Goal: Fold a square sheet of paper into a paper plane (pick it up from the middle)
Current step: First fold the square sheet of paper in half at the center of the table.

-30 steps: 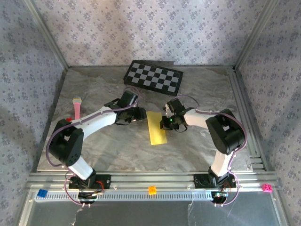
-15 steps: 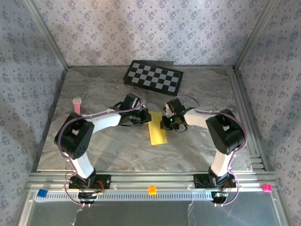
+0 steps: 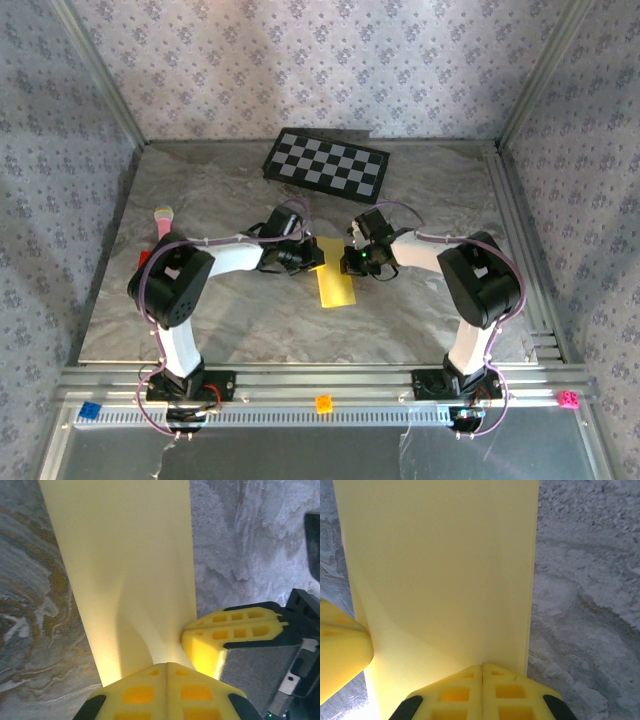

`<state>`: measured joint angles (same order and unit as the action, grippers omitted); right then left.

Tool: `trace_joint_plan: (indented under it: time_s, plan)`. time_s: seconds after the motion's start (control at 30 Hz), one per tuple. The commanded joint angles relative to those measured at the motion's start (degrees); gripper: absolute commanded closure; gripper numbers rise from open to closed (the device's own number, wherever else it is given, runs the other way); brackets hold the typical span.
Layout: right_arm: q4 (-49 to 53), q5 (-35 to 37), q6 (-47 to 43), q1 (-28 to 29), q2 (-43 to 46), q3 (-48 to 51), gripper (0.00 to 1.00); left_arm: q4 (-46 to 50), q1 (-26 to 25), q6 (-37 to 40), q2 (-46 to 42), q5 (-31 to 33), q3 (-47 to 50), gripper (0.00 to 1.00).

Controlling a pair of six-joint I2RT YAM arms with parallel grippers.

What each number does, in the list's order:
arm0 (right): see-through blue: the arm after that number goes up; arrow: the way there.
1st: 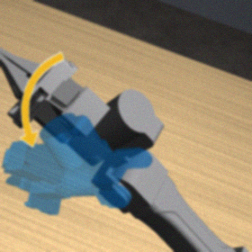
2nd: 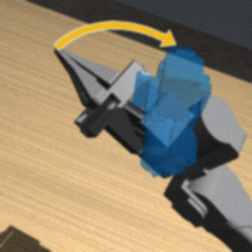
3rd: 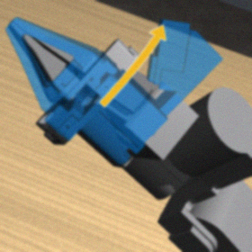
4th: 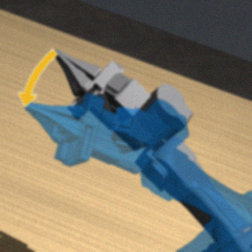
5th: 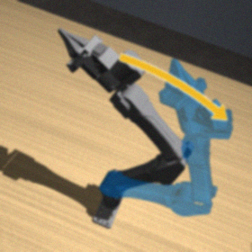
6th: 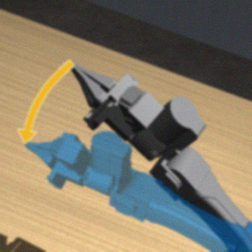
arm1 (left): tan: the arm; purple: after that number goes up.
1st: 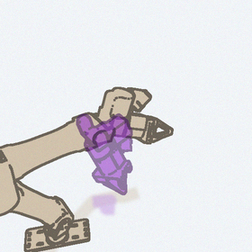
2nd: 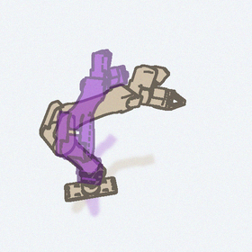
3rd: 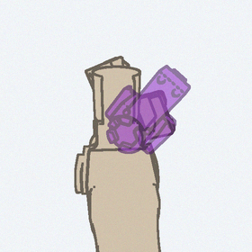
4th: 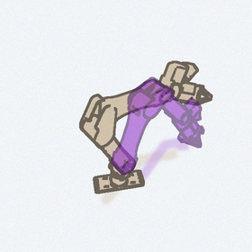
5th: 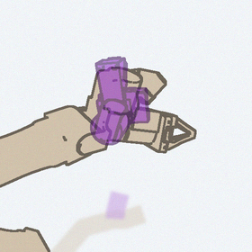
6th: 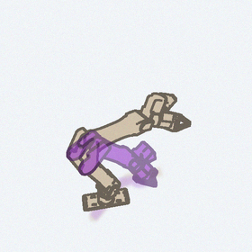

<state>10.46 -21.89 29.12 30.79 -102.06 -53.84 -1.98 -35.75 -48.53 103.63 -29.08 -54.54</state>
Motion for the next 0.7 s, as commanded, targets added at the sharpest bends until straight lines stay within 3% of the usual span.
trace_joint_plan:
  time_s: [0.0,0.3,0.67]
  plan:
    - [4.57,4.05,0.85,0.27,-2.80,1.80,1.00,0.83,-0.25,1.69,1.72,1.70,1.08,1.00]
    - [4.57,4.05,0.98,0.47,-3.06,1.82,1.00,8.67,-0.53,7.91,2.99,9.10,2.08,1.00]
    - [4.87,4.83,1.28,0.50,-2.66,1.72,1.00,11.23,-2.85,1.56,-2.21,4.97,-3.53,1.00]
